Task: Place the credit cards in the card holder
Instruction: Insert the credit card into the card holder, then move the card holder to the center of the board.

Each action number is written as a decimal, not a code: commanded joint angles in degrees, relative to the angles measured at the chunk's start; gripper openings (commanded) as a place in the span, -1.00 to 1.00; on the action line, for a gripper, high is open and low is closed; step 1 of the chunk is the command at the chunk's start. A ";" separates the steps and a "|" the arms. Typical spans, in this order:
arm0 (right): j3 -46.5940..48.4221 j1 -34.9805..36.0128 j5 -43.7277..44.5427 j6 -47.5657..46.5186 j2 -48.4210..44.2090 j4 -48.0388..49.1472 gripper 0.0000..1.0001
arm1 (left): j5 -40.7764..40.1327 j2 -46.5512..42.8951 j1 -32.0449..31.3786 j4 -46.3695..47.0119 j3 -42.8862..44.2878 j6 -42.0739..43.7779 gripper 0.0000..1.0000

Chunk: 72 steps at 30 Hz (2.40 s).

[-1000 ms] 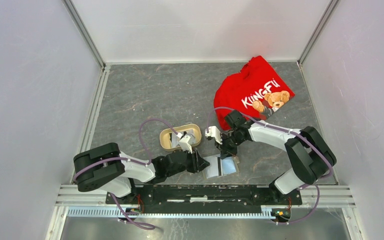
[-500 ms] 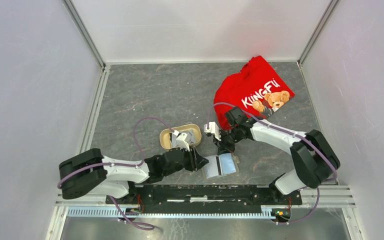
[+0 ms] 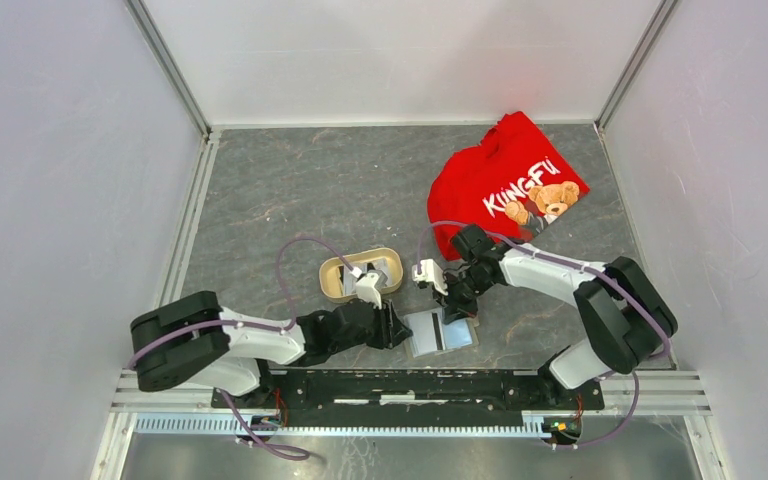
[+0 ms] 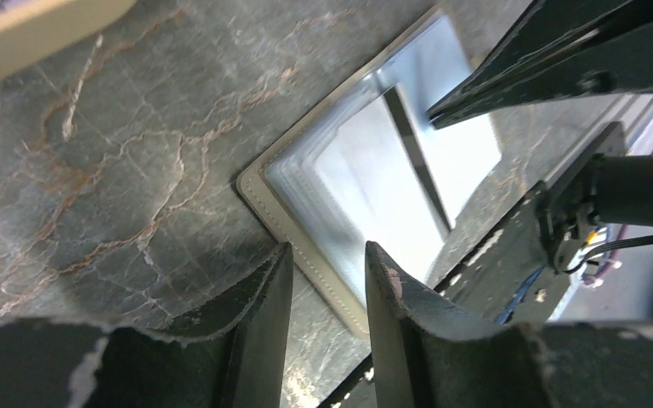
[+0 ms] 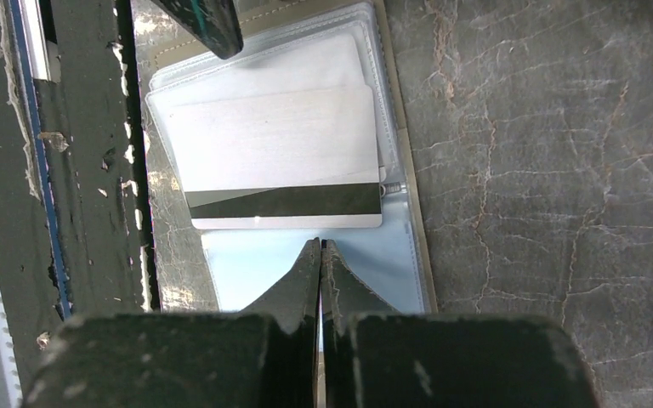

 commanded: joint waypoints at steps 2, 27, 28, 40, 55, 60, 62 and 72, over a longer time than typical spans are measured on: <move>0.08 0.54 -0.45 -0.70 1.68 -0.24 -1.00 | 2.41 4.52 -0.14 3.10 2.56 -3.22 -0.12; 1.73 -0.89 -4.74 -3.28 -3.57 -1.51 -0.85 | 0.50 5.47 0.01 5.01 2.25 -2.82 -0.14; 1.78 -1.43 -5.40 -4.61 -4.58 -2.60 -0.84 | 0.22 4.59 0.01 4.67 2.20 -2.26 -0.13; -6.71 -18.69 -3.26 1.28 -23.03 9.09 0.57 | -8.11 -16.83 0.05 1.74 -1.91 7.41 0.32; -13.39 -18.73 3.01 -8.26 -25.45 1.62 0.59 | -1.19 -27.04 3.13 -3.02 -7.62 -6.07 0.92; -12.60 -18.64 1.54 -10.24 -22.94 -0.82 0.54 | 1.53 -18.47 2.95 -8.18 -0.81 -4.28 0.79; -13.03 -18.31 2.35 -9.03 -22.80 0.76 0.53 | 1.79 -13.83 2.73 -10.26 1.99 -4.94 0.73; -11.90 -14.96 6.57 -4.37 -19.40 4.17 -0.12 | -3.51 2.43 -2.07 -13.04 9.96 -10.03 0.49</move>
